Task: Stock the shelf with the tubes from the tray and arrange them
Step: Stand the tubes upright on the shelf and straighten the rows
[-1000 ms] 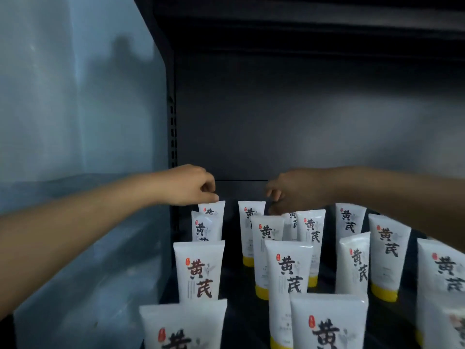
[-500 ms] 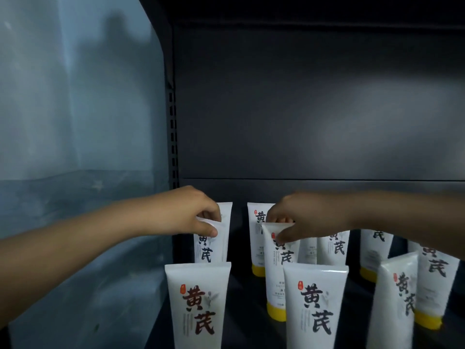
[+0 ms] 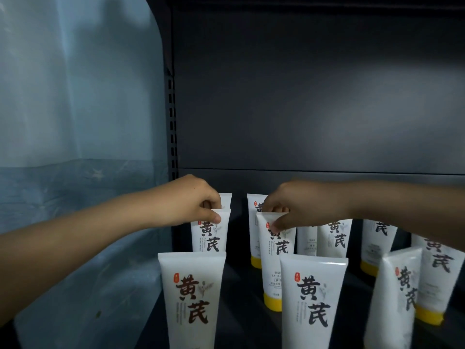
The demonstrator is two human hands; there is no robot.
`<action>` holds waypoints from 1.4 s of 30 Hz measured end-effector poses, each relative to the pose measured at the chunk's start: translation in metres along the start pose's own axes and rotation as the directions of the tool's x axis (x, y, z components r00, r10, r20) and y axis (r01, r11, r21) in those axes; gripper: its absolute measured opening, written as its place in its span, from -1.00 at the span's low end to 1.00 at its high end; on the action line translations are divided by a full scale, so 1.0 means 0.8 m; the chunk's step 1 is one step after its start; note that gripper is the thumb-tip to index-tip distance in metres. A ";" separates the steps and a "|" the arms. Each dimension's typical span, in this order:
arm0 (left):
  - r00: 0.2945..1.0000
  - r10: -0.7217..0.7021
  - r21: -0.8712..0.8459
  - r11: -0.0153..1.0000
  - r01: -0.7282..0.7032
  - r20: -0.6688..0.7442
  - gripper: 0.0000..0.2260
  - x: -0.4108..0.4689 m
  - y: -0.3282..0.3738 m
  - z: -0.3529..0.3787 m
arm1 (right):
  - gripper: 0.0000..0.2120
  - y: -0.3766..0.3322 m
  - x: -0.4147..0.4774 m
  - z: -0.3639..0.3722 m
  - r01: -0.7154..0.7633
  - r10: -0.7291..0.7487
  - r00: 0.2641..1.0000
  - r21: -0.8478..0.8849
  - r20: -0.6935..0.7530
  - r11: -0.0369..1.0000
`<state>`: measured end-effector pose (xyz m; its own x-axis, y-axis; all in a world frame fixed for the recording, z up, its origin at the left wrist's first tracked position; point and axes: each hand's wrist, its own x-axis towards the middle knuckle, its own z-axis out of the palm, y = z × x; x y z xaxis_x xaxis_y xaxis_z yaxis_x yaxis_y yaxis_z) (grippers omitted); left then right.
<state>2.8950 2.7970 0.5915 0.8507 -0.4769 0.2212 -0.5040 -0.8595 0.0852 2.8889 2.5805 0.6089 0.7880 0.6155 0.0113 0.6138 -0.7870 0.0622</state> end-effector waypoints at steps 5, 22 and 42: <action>1.000 -0.009 -0.020 1.000 0.009 0.025 -0.85 -0.002 0.001 -0.001 | -0.80 0.000 -0.003 0.000 0.006 -0.007 1.000 0.017 0.020 1.000; 0.997 0.009 -0.021 1.000 -0.008 0.071 -0.82 -0.004 -0.005 -0.006 | -0.74 -0.002 -0.006 -0.002 -0.037 0.038 0.999 -0.001 0.019 0.999; 0.993 -0.021 0.330 0.942 0.060 -0.120 -0.70 0.004 0.078 -0.104 | -0.59 -0.019 -0.065 -0.086 -0.251 0.240 0.968 -0.233 -0.073 0.940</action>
<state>2.8540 2.7570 0.6786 0.8370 -0.4331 0.3343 -0.3745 -0.8990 -0.2269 2.8355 2.5633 0.6757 0.9068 0.4099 0.0988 0.3682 -0.8840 0.2881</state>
